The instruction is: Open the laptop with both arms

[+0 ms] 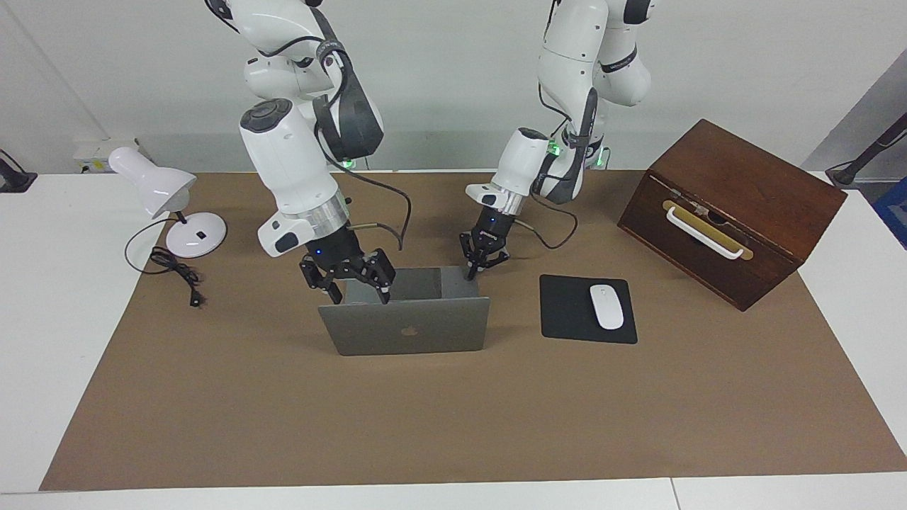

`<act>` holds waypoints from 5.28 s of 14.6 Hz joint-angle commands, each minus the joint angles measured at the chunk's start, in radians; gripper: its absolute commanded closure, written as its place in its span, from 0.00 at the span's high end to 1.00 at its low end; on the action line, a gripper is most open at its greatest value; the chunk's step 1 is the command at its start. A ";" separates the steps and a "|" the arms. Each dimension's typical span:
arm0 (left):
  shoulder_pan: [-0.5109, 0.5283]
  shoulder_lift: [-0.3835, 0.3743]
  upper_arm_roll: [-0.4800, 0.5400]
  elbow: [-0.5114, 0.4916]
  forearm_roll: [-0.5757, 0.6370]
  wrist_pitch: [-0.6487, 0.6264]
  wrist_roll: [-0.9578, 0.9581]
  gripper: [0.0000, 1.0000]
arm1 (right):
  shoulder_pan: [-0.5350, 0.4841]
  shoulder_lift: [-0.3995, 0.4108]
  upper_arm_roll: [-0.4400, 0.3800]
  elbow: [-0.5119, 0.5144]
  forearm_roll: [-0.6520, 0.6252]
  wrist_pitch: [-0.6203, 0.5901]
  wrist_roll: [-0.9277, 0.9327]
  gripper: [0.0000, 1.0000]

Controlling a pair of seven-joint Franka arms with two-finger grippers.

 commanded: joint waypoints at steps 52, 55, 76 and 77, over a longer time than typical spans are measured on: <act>0.091 -0.168 0.016 0.318 -0.017 -0.844 -0.109 0.00 | -0.312 -0.253 0.009 0.014 -0.197 -0.632 -0.437 1.00; 0.129 -0.184 0.021 0.418 -0.015 -1.053 -0.101 0.00 | -0.312 -0.254 0.009 0.012 -0.190 -0.632 -0.426 1.00; 0.524 -0.323 0.029 0.722 -0.003 -1.790 0.270 0.00 | -0.308 -0.273 0.010 -0.035 -0.174 -0.592 -0.418 1.00; 0.547 -0.340 0.029 0.722 0.000 -1.814 0.289 0.00 | -0.308 -0.273 0.010 -0.035 -0.174 -0.592 -0.418 1.00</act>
